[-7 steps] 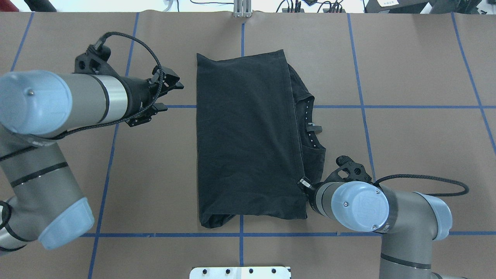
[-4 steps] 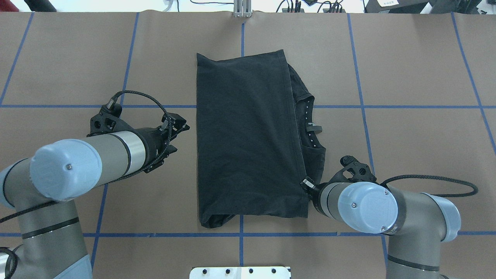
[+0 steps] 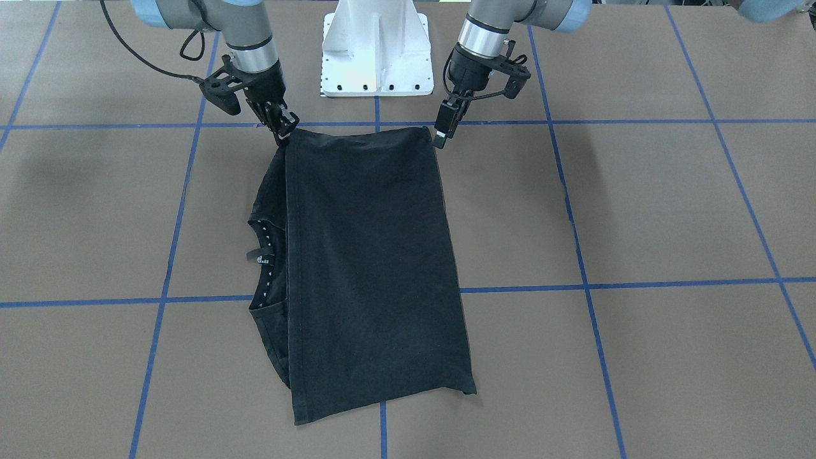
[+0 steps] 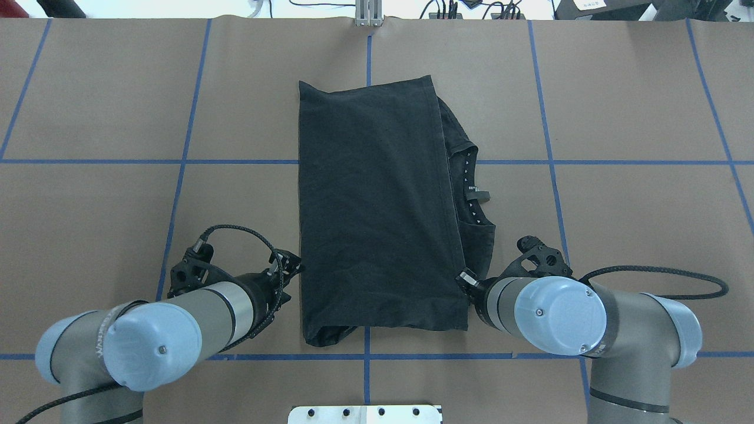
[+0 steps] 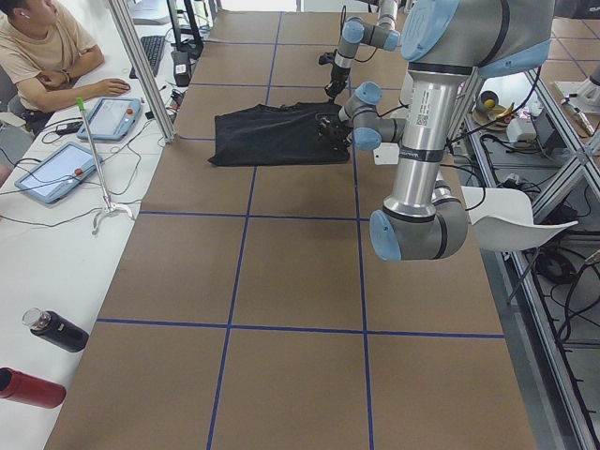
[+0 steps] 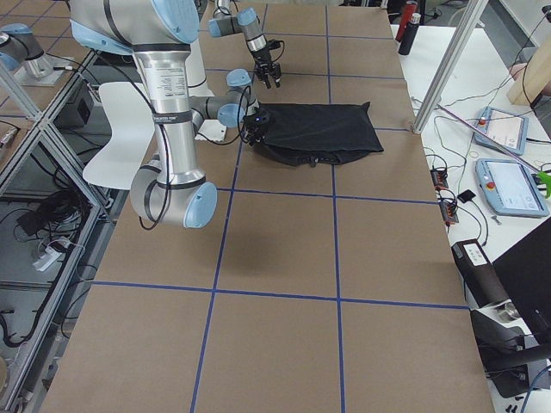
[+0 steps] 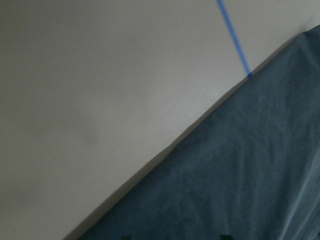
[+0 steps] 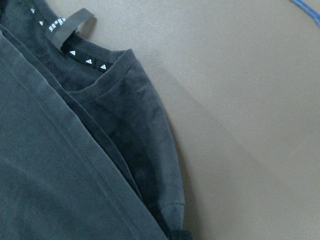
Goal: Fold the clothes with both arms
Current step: 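Move the left gripper to the shirt's other near corner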
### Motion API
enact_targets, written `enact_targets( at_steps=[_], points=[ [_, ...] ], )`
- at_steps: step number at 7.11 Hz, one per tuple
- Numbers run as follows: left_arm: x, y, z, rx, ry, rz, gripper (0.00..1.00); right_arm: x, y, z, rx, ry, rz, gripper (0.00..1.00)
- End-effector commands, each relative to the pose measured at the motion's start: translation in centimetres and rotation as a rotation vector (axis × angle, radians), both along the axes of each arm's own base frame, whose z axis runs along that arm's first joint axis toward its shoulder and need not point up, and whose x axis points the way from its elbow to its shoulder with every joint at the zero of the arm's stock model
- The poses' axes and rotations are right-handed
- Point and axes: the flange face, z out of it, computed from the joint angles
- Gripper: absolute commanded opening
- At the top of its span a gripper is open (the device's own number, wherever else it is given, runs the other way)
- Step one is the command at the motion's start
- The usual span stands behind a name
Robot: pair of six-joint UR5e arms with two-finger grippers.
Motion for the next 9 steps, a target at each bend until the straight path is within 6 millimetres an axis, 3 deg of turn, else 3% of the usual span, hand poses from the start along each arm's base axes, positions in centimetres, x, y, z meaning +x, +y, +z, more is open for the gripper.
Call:
enact_targets(
  at_steps=[1, 2, 4, 9],
  points=[
    [2.7, 3.8, 2.2, -0.026, -0.035, 0.038, 0.63, -0.1, 0.0, 0.0, 0.001, 0.0, -0.001, 0.0],
    [3.8, 5.7, 2.9, -0.031, -0.049, 0.068, 0.63, -0.1, 0.1, 0.0, 0.0, 0.0, -0.002, 0.0],
    [4.9, 6.7, 3.1, -0.038, -0.051, 0.078, 0.63, 0.0, 0.0, 0.0, 0.0, -0.002, -0.001, 0.0],
    [5.3, 6.0, 2.4, -0.015, -0.037, 0.041, 0.61, 0.0, 0.0, -0.1, 0.0, -0.003, -0.001, 0.0]
  ],
)
